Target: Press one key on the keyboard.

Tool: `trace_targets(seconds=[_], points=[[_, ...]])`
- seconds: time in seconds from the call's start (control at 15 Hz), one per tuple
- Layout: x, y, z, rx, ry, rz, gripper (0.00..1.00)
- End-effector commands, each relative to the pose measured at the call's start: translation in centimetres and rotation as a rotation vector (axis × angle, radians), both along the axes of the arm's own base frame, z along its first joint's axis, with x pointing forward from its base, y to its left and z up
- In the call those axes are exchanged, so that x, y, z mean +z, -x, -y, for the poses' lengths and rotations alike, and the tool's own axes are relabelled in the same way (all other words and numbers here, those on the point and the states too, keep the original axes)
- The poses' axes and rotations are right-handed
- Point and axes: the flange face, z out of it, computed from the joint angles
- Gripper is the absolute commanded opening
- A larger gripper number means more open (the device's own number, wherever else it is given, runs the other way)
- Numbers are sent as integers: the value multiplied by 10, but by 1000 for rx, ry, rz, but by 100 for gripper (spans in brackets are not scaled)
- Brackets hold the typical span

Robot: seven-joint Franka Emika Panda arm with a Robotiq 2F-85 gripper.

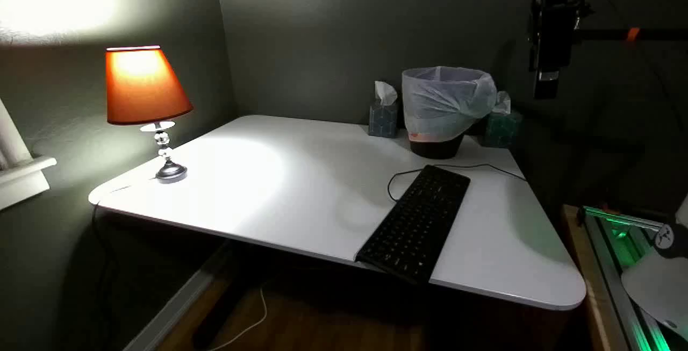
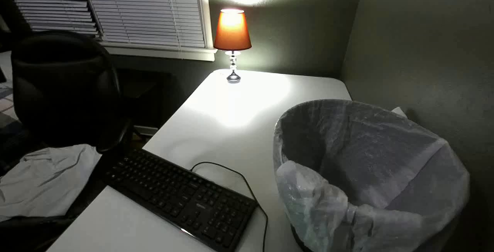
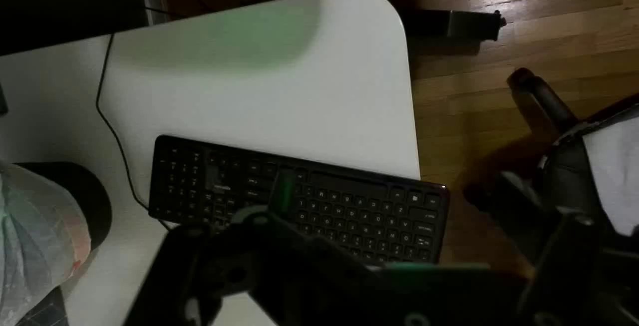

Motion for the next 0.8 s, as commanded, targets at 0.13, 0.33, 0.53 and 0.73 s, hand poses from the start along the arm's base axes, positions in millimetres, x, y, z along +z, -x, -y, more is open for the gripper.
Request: trace_targets(seconds=[0.13, 0.33, 0.53, 0.73], points=[[0, 0, 0, 0, 0, -1, 100], [0, 0, 0, 0, 0, -1, 100], [1, -6, 9, -26, -11, 9, 100], [4, -18, 43, -81, -46, 25, 100]])
